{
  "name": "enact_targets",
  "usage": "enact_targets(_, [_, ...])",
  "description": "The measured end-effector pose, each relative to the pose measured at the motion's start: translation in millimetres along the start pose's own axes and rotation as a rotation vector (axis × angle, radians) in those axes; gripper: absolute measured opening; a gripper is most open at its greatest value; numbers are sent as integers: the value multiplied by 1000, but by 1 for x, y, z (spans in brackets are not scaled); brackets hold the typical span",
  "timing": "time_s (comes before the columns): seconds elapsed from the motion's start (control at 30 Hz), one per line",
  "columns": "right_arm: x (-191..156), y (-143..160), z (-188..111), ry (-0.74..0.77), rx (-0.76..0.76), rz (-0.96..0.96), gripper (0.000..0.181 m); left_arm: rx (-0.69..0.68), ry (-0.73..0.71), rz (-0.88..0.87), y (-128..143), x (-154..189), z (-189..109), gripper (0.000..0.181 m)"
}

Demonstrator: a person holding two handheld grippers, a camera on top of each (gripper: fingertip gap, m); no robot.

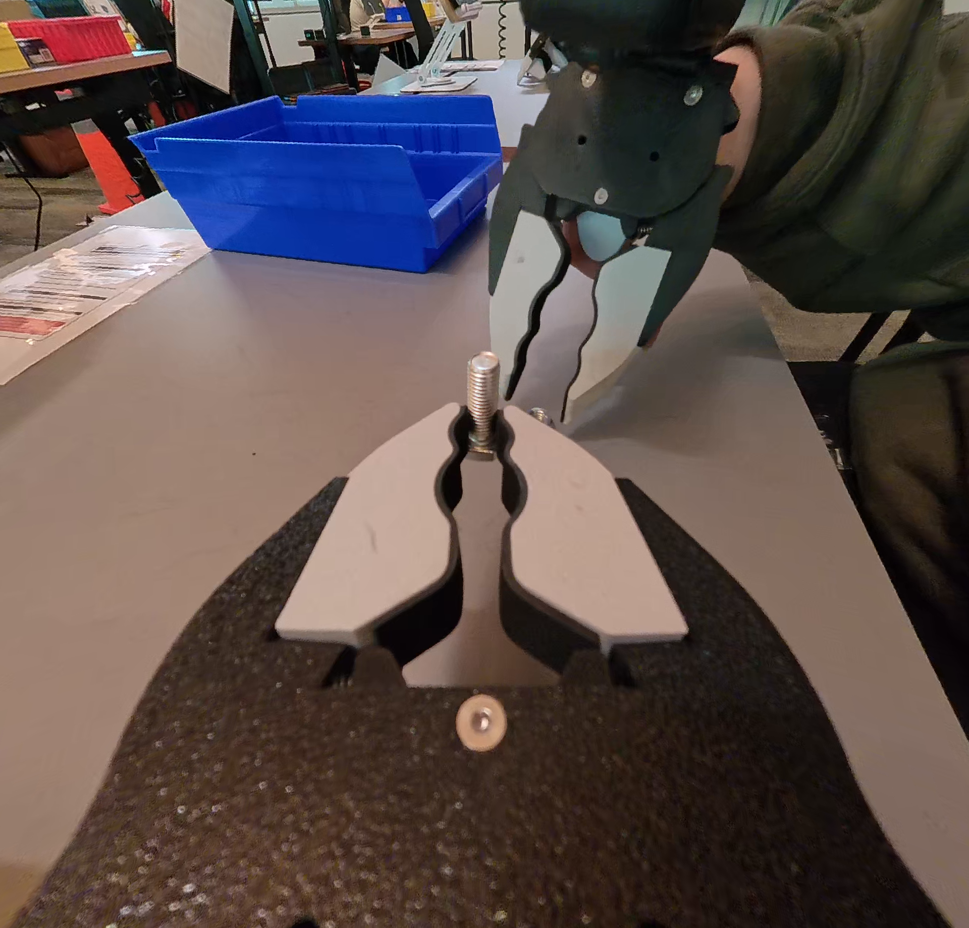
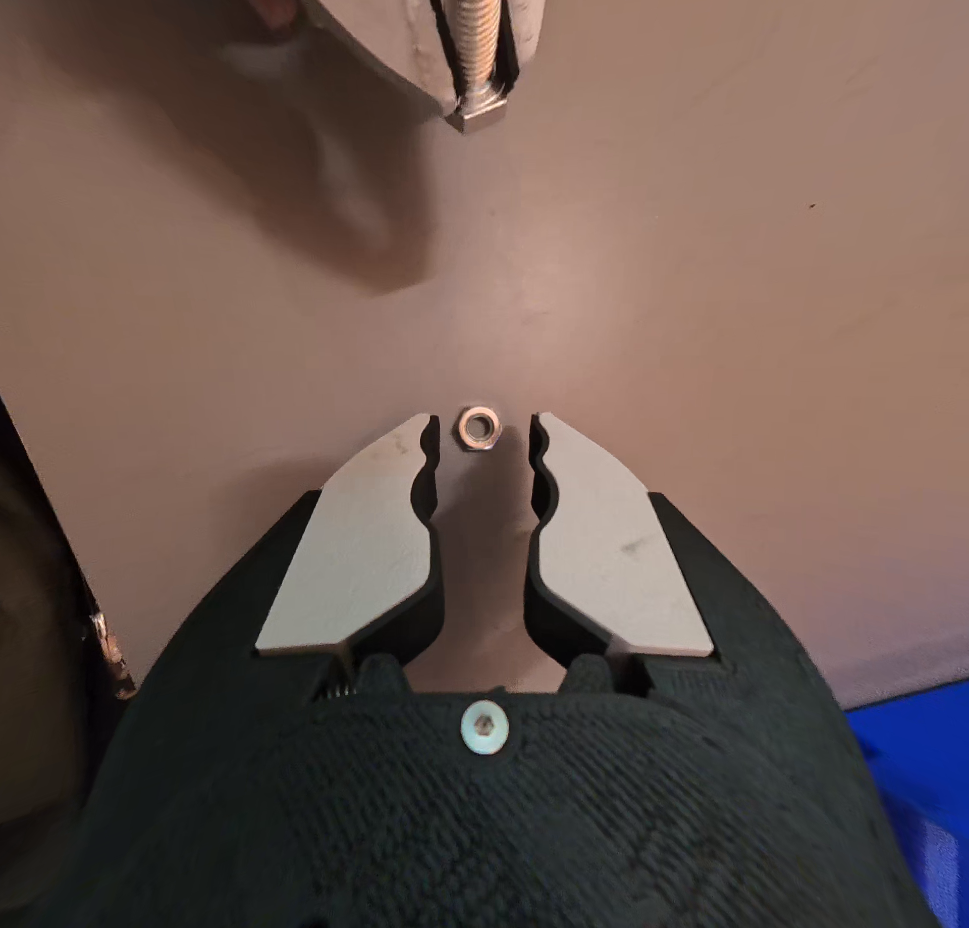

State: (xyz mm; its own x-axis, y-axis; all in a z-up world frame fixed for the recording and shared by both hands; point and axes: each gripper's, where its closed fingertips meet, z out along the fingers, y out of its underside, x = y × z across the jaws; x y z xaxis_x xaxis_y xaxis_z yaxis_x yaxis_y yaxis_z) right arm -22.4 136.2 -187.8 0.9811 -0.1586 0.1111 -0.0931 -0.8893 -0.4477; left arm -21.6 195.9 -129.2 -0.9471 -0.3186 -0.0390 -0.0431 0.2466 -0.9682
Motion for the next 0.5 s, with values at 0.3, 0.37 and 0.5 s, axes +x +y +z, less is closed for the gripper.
enact_targets(0.3, [1, 11, 6, -1, -4, 54, 21, 5, 9, 0, -1, 1, 1, 9])
enact_targets(0.37, [0, 15, 8, -11, -10, 59, 17, 2, 13, 0, -1, 2, 1, 9])
enact_targets(0.5, [-1, 13, 12, -17, 27, 65, 17, -2, 28, 0, 0, 5, 3, 9])
